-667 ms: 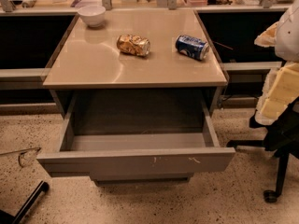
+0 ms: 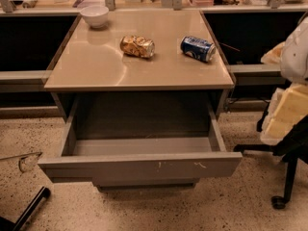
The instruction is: Close top drawer
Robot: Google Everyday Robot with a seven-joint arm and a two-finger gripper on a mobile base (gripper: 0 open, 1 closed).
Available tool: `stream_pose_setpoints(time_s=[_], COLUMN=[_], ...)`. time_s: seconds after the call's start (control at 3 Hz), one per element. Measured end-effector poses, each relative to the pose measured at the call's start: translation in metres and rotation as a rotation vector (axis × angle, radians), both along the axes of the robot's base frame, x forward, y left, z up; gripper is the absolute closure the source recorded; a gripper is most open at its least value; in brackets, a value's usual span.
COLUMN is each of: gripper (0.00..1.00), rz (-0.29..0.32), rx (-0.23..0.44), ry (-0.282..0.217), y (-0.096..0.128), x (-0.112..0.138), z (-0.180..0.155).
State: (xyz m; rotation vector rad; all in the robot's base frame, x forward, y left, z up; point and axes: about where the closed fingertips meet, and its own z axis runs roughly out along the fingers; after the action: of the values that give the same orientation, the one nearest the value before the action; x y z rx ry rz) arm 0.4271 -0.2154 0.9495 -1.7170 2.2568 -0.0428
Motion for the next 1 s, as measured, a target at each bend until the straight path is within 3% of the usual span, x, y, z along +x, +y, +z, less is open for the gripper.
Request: stream_pose_setpoints(time_s=[0.33,0.67,1.0], gripper=[0.0,0.0,0.0], rz=[0.002,0.03,0.088], rx=[0.035,0.074,0.156], ry=[0.086,0.207,0.311], y=[0.002,0.012,0.034], x=[-0.026,-0.06,-0.082], z=[-0.048,-0.098,-0.145])
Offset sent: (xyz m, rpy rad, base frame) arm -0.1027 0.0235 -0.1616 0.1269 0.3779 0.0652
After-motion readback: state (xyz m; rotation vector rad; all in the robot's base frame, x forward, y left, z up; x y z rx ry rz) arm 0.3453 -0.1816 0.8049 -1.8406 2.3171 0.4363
